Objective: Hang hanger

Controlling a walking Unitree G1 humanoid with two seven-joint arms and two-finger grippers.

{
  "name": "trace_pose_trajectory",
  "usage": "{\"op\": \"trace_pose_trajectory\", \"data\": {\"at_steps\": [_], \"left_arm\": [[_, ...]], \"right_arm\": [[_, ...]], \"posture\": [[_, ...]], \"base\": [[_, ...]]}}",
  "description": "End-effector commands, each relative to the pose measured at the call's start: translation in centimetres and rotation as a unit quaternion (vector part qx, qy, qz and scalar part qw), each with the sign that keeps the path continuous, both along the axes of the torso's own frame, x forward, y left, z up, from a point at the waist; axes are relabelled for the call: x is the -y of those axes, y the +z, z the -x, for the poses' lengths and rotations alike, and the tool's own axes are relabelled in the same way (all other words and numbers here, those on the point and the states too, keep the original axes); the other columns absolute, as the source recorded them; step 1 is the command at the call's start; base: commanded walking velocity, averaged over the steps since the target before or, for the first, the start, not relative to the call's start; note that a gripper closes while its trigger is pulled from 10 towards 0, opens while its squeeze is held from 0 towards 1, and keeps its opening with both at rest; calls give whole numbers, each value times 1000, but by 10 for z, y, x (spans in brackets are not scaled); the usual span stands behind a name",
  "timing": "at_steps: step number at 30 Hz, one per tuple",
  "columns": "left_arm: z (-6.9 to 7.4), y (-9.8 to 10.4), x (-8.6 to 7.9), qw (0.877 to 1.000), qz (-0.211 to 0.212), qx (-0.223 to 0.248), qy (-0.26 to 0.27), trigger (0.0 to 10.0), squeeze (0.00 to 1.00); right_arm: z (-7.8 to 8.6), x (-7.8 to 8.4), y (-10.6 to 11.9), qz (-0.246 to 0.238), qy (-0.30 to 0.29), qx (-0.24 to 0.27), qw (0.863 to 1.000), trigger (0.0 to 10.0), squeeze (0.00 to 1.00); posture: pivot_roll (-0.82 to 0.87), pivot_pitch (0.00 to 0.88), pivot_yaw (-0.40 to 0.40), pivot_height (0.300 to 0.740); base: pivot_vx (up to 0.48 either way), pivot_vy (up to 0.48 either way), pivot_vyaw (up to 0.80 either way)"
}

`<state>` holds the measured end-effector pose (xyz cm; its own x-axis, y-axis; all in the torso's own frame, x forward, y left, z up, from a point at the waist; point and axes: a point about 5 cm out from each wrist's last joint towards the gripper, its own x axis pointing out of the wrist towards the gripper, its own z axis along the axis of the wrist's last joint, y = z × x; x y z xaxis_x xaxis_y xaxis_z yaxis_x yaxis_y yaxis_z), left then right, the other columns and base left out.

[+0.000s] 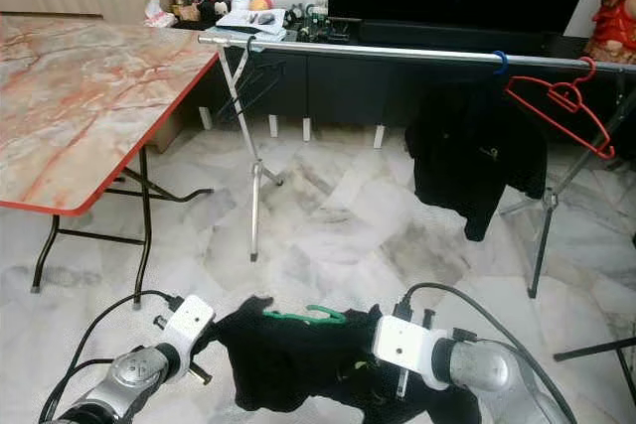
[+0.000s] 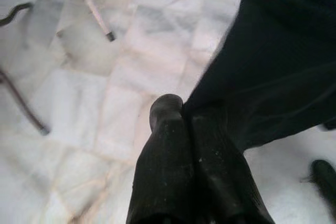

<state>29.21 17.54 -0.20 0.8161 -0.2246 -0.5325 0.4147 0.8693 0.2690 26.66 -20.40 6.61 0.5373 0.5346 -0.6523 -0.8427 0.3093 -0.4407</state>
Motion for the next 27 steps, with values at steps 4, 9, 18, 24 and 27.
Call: {"op": "trace_pose_trajectory", "data": {"at_steps": [4, 9, 18, 24, 27], "left_arm": [[4, -2, -38, 992, -54, -10, 118, 0, 0], [8, -3, -61, 972, -73, -23, 223, 0, 0], [31, -31, -34, 981, -77, -152, 87, 0, 0], [26, -28, -16, 988, -72, -140, 4, 0, 0], [16, -20, -5, 992, -57, -105, -35, 10000, 0]], "right_arm": [[-3, 26, -9, 61, -81, -18, 995, 10000, 0], [-9, 42, -14, 93, -161, -4, 982, 10000, 0], [-27, 19, 4, -81, -254, 42, 963, 10000, 0], [-32, 8, 13, -151, -251, 38, 955, 10000, 0], [-30, 6, 8, -128, -234, 26, 963, 10000, 0]], "posture": [[49, 74, 4, 740], [49, 74, 3, 740], [51, 77, 0, 740], [52, 77, -3, 740], [54, 75, -5, 740]], "base": [[0, 0, 0], [0, 0, 0], [0, 0, 0], [0, 0, 0], [0, 0, 0]]}}
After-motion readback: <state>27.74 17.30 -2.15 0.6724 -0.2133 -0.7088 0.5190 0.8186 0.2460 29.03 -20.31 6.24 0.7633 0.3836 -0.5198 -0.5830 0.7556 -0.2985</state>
